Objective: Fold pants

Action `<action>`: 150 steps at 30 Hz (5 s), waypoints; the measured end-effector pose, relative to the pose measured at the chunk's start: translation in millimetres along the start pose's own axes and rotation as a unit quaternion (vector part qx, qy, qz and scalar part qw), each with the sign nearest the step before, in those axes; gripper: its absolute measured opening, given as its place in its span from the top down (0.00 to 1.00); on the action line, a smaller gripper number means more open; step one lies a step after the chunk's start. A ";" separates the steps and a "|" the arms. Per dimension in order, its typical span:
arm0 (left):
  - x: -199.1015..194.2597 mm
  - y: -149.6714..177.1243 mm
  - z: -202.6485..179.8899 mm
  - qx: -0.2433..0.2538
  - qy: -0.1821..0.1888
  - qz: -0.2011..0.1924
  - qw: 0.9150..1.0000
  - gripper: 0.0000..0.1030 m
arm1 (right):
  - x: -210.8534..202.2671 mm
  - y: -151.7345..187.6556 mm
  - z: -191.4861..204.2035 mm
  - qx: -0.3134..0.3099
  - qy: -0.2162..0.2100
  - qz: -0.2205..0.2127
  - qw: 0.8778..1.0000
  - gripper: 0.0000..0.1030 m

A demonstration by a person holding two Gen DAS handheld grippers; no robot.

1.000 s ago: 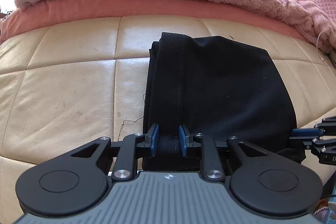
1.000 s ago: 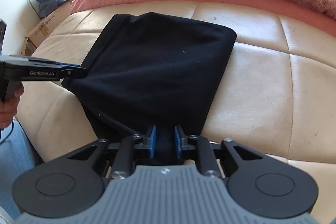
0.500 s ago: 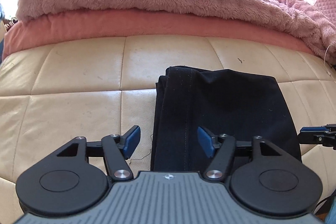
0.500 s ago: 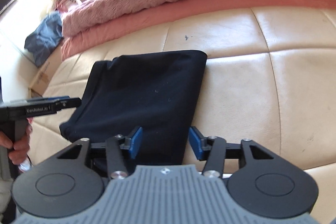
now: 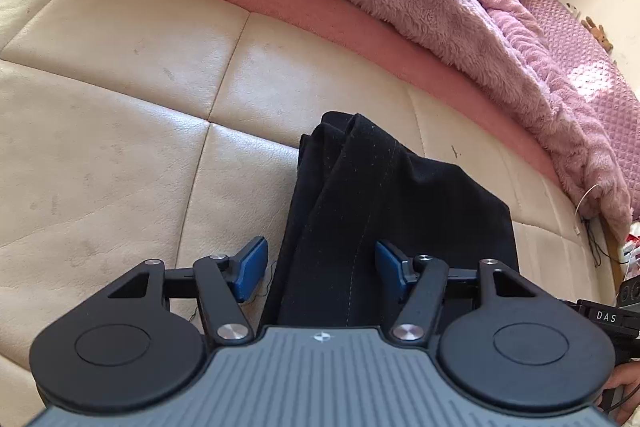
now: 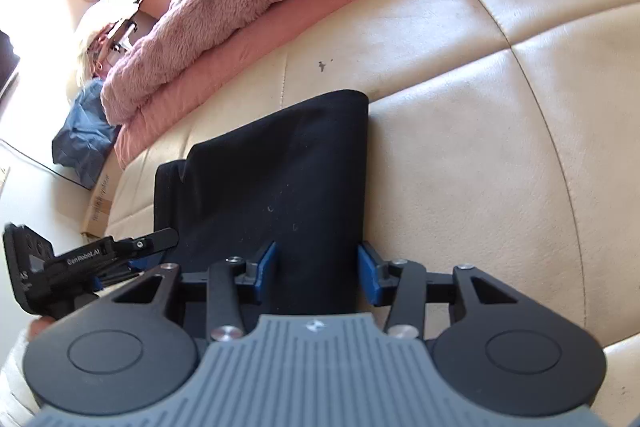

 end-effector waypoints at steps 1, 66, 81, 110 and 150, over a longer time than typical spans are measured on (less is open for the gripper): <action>1.3 -2.3 0.5 0.003 0.004 0.001 1.000 0.31 | 0.5 -1.0 -1.4 0.004 -0.004 0.001 1.000 0.60; -60.7 -106.4 108.9 -0.016 -0.088 -0.095 0.991 0.49 | 140.0 -116.0 116.5 -0.114 -0.035 0.038 0.992 0.78; -31.1 -107.6 92.2 0.018 -0.143 -0.138 0.980 0.89 | 181.8 -143.1 154.4 -0.227 0.039 -0.025 0.973 1.00; -223.1 5.6 -107.3 0.124 -0.255 -0.302 0.910 0.32 | -71.0 3.2 259.7 -0.354 0.053 -0.205 0.911 0.24; -172.3 156.8 -119.4 0.084 -0.288 -0.187 0.935 0.15 | -75.1 181.8 194.5 -0.306 0.124 -0.138 0.934 0.21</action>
Point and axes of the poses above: each gripper's, at about its wrist camera, not at the fingertips, and x roughly the way its jaws point, z to its left, y to its underside, the point moved 1 cm from there along x, roughly the way its jaws point, and after that the axes turned 6 degrees about z, right-handed, at the moved point
